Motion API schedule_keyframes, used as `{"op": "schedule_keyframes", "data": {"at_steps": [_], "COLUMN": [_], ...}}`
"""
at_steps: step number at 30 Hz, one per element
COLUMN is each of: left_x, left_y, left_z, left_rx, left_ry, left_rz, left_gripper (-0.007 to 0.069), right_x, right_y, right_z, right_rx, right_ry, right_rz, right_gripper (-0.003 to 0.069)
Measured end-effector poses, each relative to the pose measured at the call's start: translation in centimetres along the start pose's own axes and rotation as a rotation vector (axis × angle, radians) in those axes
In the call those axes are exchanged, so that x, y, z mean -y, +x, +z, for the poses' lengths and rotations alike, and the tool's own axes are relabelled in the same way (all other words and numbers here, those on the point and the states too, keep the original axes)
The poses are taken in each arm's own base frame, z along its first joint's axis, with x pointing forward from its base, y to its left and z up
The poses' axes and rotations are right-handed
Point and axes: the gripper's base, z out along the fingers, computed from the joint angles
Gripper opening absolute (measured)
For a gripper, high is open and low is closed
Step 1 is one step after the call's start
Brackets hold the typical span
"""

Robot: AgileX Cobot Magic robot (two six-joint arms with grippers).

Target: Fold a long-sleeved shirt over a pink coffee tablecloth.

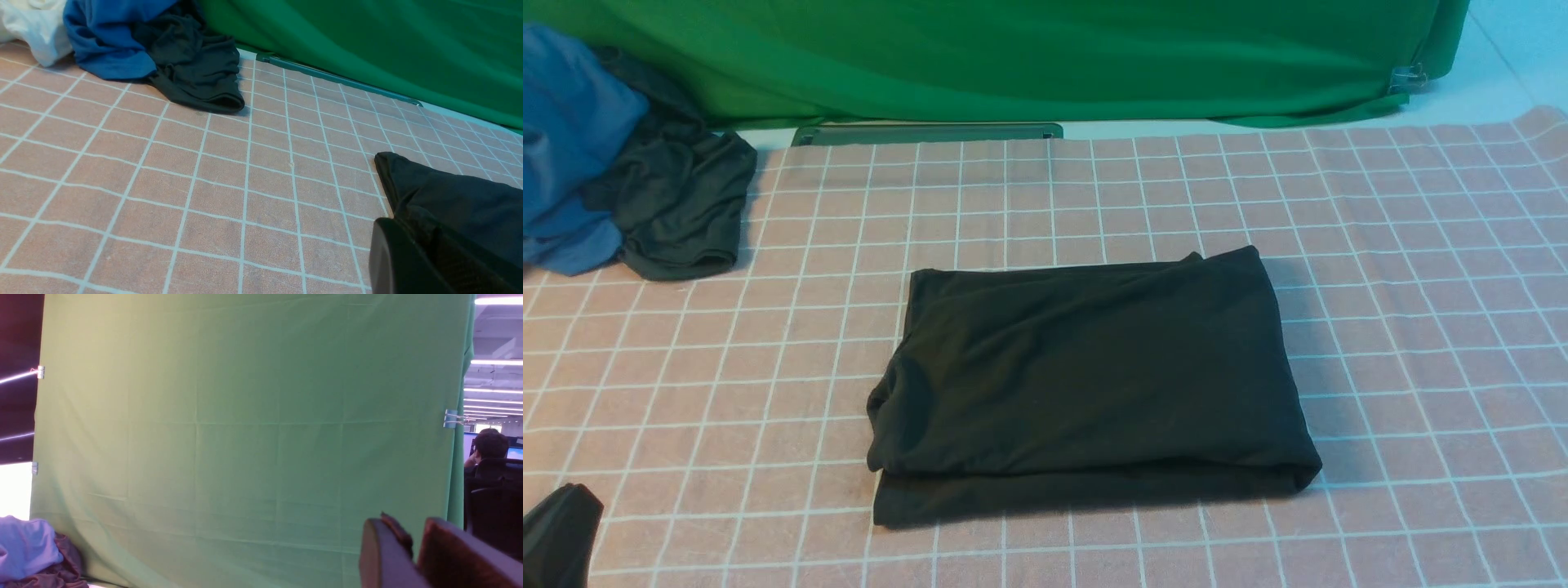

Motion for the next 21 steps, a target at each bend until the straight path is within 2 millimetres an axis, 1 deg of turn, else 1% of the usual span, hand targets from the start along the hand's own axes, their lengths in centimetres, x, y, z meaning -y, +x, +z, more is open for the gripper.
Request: {"op": "schedule_keyframes", "data": {"at_steps": [9,12,14,16,19,20,21], "left_x": [0.0,0.0,0.0,0.0,0.0,0.0,0.0], "left_y": [0.0,0.0,0.0,0.0,0.0,0.0,0.0], "left_z": [0.0,0.0,0.0,0.0,0.0,0.0,0.0], "left_rx": [0.000,0.000,0.000,0.000,0.000,0.000,0.000], "left_ry": [0.000,0.000,0.000,0.000,0.000,0.000,0.000], "left_rz": [0.000,0.000,0.000,0.001,0.003,0.003,0.002], "left_gripper": [0.0027,0.0027,0.0027,0.0027,0.0027,0.0027,0.0027], "right_x": [0.0,0.0,-0.1,0.1,0.4,0.4,0.6], "right_y": [0.0,0.6,2.1,5.0,9.6,10.7,12.8], "right_z": [0.0,0.1,0.3,0.7,0.8,0.7,0.4], "right_rx": [-0.005,-0.038,-0.094,-0.194,-0.345,-0.378,-0.443], "right_ry": [-0.001,0.006,0.048,0.104,0.153,0.160,0.173], "right_rz": [0.000,-0.014,-0.066,-0.134,-0.180,-0.183,-0.187], "right_gripper": [0.0196,0.0196,0.0196,0.0199,0.0205,0.0206,0.0209]}}
